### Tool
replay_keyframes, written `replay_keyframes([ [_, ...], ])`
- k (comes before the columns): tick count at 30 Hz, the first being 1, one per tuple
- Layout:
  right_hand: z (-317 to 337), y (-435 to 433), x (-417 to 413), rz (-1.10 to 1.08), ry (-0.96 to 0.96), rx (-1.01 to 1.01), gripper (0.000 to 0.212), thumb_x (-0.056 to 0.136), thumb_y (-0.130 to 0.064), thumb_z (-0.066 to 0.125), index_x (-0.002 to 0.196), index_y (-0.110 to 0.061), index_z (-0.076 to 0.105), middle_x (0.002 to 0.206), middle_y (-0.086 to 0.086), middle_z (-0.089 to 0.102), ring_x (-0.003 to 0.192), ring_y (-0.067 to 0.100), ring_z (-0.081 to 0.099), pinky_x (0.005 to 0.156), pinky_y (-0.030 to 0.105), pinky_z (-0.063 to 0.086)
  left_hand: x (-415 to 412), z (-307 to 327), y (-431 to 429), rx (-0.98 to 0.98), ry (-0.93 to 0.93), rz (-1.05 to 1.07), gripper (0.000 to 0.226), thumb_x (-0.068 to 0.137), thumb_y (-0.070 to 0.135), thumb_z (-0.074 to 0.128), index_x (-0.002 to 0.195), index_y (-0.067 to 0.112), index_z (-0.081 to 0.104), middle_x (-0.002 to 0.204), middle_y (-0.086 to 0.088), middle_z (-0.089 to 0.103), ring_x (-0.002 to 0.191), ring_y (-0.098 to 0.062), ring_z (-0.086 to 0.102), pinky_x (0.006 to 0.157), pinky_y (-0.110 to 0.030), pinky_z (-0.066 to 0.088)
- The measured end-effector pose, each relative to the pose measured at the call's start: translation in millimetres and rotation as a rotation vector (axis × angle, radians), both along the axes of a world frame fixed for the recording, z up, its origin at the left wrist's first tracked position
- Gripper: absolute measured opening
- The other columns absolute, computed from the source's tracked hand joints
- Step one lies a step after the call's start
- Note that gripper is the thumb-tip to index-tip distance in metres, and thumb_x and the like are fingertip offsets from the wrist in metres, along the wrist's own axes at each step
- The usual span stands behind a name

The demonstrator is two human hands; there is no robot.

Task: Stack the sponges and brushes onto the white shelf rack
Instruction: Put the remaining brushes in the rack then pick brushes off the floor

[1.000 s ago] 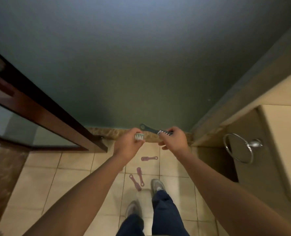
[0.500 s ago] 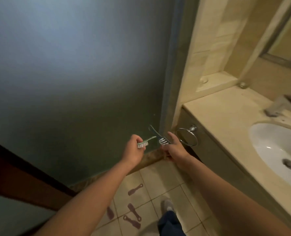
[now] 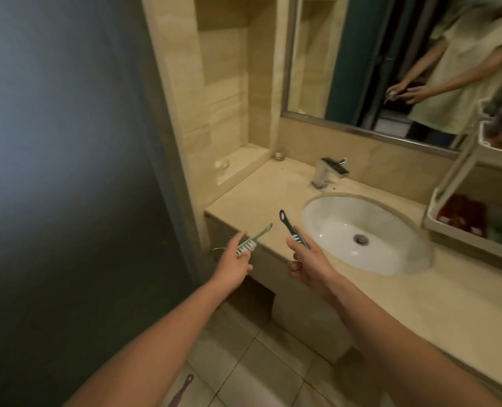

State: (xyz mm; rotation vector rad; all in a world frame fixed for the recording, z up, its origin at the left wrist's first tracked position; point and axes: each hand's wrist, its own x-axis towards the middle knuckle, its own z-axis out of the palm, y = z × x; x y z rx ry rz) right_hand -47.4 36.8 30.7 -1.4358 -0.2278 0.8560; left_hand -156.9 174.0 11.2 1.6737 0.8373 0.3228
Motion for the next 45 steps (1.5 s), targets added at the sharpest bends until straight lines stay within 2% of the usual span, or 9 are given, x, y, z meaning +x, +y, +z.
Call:
replay_keyframes([
  [4, 7.2, -36.0, 46.1, -0.150, 0.099, 0.075, 0.041, 0.098, -0.032, 0.056, 0.138, -0.037, 0.046, 0.076, -0.003, 0.040, 0.041, 0.010, 0.045, 0.045, 0.024, 0.043, 65.4, 16.8, -40.3, -0.124, -0.115, -0.073, 0.048, 0.100, 0.008, 0.044, 0.140, 0.033, 0.046, 0.109, 0.008, 0.056, 0.080, -0.011, 0.061, 0.066, -0.019, 0.056],
  [8, 10.7, -73.9, 92.5, -0.302, 0.134, 0.096, 0.035, 0.094, -0.049, 0.054, 0.115, -0.023, 0.060, 0.069, -0.001, 0.037, 0.045, 0.013, 0.046, 0.045, 0.026, 0.045, 127.3, 30.2, -83.1, -0.217, -0.165, -0.167, 0.051, 0.098, 0.006, 0.045, 0.140, 0.035, 0.045, 0.109, 0.006, 0.056, 0.081, -0.011, 0.063, 0.072, -0.022, 0.058],
  [13, 15.0, -117.3, 150.3, -0.470, 0.139, 0.102, 0.027, 0.091, -0.035, 0.059, 0.105, -0.013, 0.064, 0.070, 0.006, 0.048, 0.044, 0.015, 0.046, 0.043, 0.024, 0.046, 191.5, 33.9, -123.6, -0.239, -0.191, -0.262, 0.052, 0.096, 0.006, 0.045, 0.136, 0.039, 0.048, 0.115, -0.002, 0.057, 0.080, -0.009, 0.065, 0.074, -0.022, 0.057],
  [17, 12.0, -151.5, 183.7, -0.503, 0.086, 0.042, 0.019, 0.093, -0.034, 0.058, 0.093, -0.015, 0.063, 0.053, -0.002, 0.056, 0.044, 0.013, 0.047, 0.040, 0.021, 0.043, 229.5, 31.5, -146.1, -0.300, -0.185, -0.318, 0.059, 0.090, 0.000, 0.051, 0.133, 0.040, 0.052, 0.115, -0.004, 0.057, 0.090, -0.015, 0.065, 0.079, -0.025, 0.056],
  [23, 1.4, -194.9, 212.9, -0.527, 0.062, -0.050, 0.024, 0.086, -0.030, 0.072, 0.103, -0.015, 0.068, 0.069, 0.001, 0.065, 0.059, 0.013, 0.065, 0.049, 0.024, 0.051, 283.1, 26.3, -183.8, -0.368, -0.149, -0.384, 0.045, 0.082, -0.011, 0.049, 0.101, 0.027, 0.062, 0.104, -0.005, 0.060, 0.084, -0.020, 0.059, 0.069, -0.028, 0.052],
  [29, -4.7, -230.6, 238.2, -0.653, 0.082, -0.070, 0.031, 0.080, -0.026, 0.078, 0.103, -0.010, 0.065, 0.077, 0.005, 0.073, 0.068, 0.016, 0.072, 0.057, 0.027, 0.056, 335.6, 17.7, -224.3, -0.349, -0.038, -0.519, 0.014, 0.091, 0.012, 0.049, 0.096, 0.022, 0.057, 0.092, -0.003, 0.056, 0.074, -0.017, 0.053, 0.064, -0.028, 0.045],
  [35, -2.3, -253.3, 263.5, -0.872, 0.042, -0.157, 0.024, 0.081, -0.030, 0.078, 0.100, -0.019, 0.069, 0.093, 0.003, 0.074, 0.080, 0.017, 0.070, 0.061, 0.027, 0.053, 389.7, 19.2, -253.4, -0.236, -0.003, -0.692, 0.022, 0.096, 0.008, 0.043, 0.091, 0.021, 0.060, 0.099, 0.003, 0.059, 0.086, -0.014, 0.057, 0.069, -0.028, 0.052],
  [40, -2.2, -272.2, 281.7, -1.046, -0.019, -0.271, 0.025, 0.081, -0.030, 0.077, 0.099, -0.013, 0.069, 0.078, -0.001, 0.068, 0.061, 0.011, 0.051, 0.051, 0.023, 0.035, 428.7, 21.1, -269.3, -0.215, -0.025, -0.779, 0.017, 0.097, 0.017, 0.047, 0.093, 0.023, 0.062, 0.101, 0.006, 0.060, 0.082, -0.011, 0.053, 0.066, -0.023, 0.046],
  [45, -5.6, -297.9, 299.3, -1.141, -0.042, -0.336, 0.020, 0.088, -0.023, 0.070, 0.102, -0.011, 0.067, 0.073, -0.002, 0.060, 0.054, 0.010, 0.042, 0.044, 0.020, 0.032, 455.9, 14.4, -291.2, -0.179, -0.017, -0.886, 0.020, 0.097, 0.017, 0.049, 0.103, 0.022, 0.067, 0.107, 0.007, 0.060, 0.082, -0.007, 0.052, 0.059, -0.021, 0.039],
])
